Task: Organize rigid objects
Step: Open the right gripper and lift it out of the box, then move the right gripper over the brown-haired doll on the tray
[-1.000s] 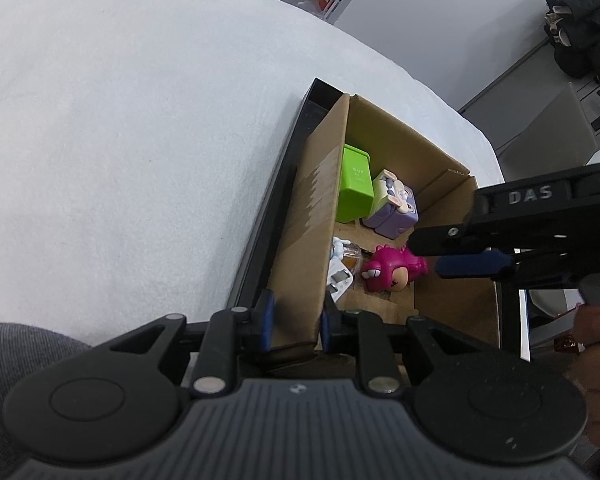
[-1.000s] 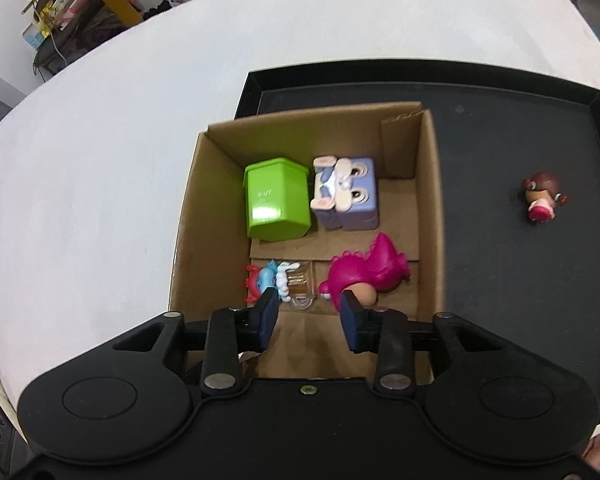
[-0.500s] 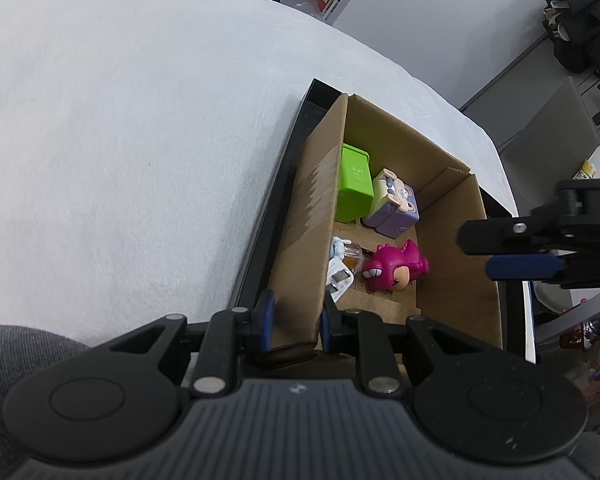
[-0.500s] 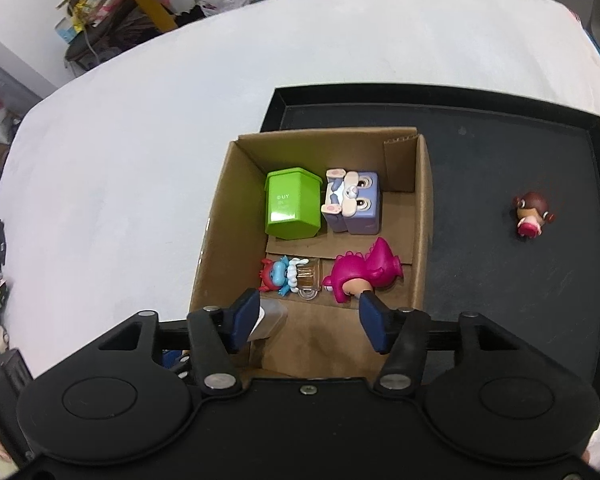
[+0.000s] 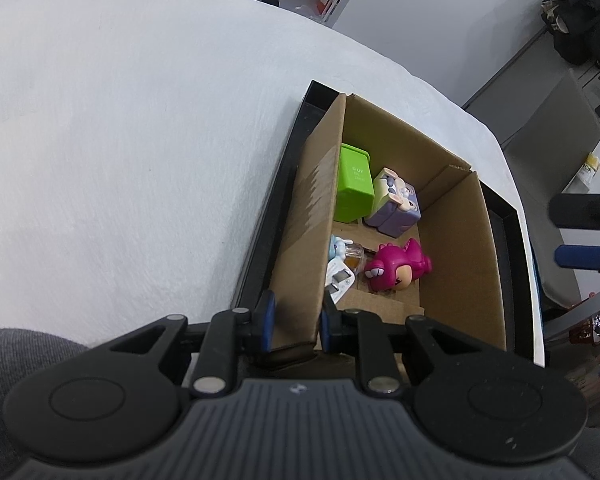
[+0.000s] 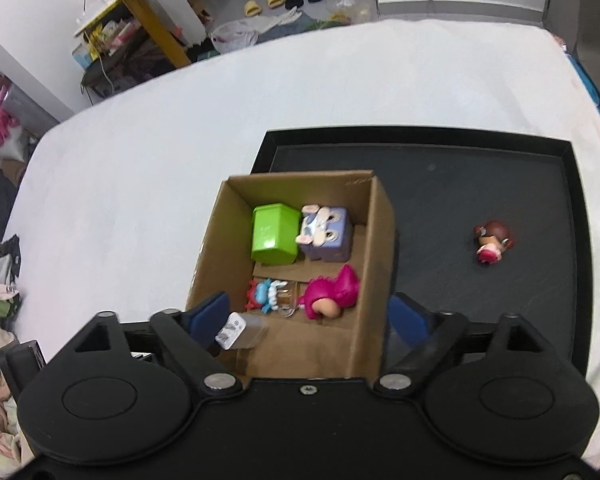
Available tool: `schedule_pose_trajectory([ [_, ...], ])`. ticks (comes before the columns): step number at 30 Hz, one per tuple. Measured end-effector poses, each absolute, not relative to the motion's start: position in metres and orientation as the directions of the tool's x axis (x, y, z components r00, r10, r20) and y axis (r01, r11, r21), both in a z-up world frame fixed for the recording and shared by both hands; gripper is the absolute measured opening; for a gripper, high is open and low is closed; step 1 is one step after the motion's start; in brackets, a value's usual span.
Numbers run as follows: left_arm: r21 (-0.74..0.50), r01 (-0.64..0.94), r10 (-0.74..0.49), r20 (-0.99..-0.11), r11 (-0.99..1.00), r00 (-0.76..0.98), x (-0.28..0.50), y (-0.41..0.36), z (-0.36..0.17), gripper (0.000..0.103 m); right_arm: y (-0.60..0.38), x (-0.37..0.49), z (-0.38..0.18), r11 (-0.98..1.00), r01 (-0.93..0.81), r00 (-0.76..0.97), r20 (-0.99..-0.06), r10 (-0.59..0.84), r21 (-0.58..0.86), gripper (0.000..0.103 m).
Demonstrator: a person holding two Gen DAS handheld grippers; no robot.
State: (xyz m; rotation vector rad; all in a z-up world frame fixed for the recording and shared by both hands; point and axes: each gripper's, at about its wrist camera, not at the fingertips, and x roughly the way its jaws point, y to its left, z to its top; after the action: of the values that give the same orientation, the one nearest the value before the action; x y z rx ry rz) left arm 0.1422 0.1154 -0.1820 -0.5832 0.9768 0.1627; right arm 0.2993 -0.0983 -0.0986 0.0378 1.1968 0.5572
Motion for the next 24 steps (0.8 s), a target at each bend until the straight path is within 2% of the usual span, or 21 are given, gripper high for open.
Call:
schedule_pose_trajectory([
  [12, -0.338, -0.387, -0.084, -0.835, 0.858, 0.544, 0.144, 0.109, -0.179, 0.02, -0.15, 0.324, -0.104, 0.876, -0.317, 0.29, -0.842, 0.454, 0.363, 0.095],
  [24, -0.282, -0.385, -0.041, -0.848, 0.879, 0.528, 0.147, 0.101, -0.177, 0.018, -0.207, 0.36, -0.132, 0.886, -0.194, 0.315, -0.829, 0.463, 0.421, 0.095],
])
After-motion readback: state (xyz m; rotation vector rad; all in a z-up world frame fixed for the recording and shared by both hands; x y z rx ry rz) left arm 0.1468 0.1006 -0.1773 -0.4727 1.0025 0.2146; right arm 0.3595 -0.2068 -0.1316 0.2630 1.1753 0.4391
